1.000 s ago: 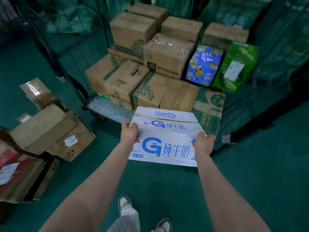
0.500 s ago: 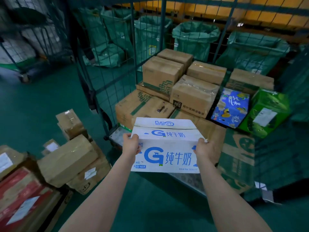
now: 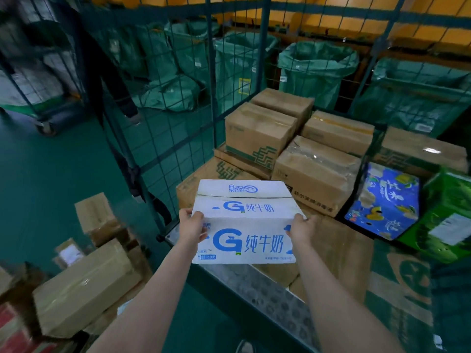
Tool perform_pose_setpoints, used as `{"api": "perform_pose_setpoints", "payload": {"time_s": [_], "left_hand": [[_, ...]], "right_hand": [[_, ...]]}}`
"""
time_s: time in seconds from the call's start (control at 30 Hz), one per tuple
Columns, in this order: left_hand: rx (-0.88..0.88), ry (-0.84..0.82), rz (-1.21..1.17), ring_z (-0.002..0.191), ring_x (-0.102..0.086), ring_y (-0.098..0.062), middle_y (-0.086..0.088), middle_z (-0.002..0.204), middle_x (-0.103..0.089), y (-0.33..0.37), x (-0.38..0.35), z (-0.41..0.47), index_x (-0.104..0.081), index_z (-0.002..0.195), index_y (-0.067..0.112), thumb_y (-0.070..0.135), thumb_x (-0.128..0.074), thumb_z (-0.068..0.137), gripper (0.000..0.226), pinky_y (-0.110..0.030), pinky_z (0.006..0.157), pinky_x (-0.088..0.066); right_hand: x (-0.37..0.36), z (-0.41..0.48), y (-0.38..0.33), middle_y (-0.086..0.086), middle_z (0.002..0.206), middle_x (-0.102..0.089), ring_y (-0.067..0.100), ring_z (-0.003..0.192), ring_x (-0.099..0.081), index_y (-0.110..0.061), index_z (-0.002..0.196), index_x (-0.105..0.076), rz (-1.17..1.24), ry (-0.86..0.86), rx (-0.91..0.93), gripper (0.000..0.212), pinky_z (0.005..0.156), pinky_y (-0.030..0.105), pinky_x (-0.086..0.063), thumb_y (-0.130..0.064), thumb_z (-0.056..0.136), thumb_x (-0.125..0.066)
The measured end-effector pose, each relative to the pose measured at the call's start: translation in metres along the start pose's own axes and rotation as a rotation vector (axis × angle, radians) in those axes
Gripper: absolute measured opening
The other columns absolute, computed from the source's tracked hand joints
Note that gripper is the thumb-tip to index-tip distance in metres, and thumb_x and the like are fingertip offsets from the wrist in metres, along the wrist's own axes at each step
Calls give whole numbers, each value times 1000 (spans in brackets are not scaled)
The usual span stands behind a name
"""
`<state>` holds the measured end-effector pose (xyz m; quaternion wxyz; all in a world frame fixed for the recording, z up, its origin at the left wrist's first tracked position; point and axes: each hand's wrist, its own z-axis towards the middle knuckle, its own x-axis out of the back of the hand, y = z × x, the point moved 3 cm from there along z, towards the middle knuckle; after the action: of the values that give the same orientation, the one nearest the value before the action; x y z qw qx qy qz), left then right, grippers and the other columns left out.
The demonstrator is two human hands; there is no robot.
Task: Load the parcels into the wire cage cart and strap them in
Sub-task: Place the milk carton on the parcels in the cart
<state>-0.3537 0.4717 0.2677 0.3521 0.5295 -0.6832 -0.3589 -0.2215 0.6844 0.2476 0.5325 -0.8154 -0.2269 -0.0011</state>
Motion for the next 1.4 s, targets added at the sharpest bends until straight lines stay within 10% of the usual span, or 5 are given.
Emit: {"api": "perform_pose_setpoints", "payload": {"time_s": [0.57,0.83,1.07,1.2,1.4], "left_hand": [[183,175,-75,61,-52,-17,-10,89,-52,8,-11,152,-37,91,13,-3,-38,93,16,-26,55,-40],[204,224,56,75,-53,-22,-8,90,-50,4,-3,239,-38,98,9,-1,-40,90,14,-33,64,-44],[354,-201,192,93,-58,-27,-19,112,-57,32,-62,282,-51,124,5,15,-56,87,39,-29,63,-40],[288,-87,142,87,-54,-29,-22,75,-62,49,-57,313,-56,82,-5,12,-54,81,17,-35,65,-36],[431,-115,220,104,-57,-29,-9,120,-53,41,-44,340,-30,139,4,27,-57,94,57,-39,81,-45]], "right_hand": [[-163,127,-81,14,108,-44,36,97,-53,-17,102,-42,-446,-136,209,12,82,48,-52,-24,99,-34],[-249,166,-96,13,109,-48,19,66,-47,-14,94,-43,-481,-176,140,10,50,27,-36,-7,97,-35],[-345,181,-109,14,140,-41,25,96,-50,-20,147,-29,-313,-449,78,56,81,36,-44,-6,96,-48],[-329,179,-67,17,146,-31,33,125,-44,-13,149,-20,-547,-158,50,79,99,39,-41,-19,85,-67],[-342,187,-6,9,133,-49,38,115,-52,-24,148,-14,-211,-361,-429,88,61,49,-56,-32,82,-71]]}}
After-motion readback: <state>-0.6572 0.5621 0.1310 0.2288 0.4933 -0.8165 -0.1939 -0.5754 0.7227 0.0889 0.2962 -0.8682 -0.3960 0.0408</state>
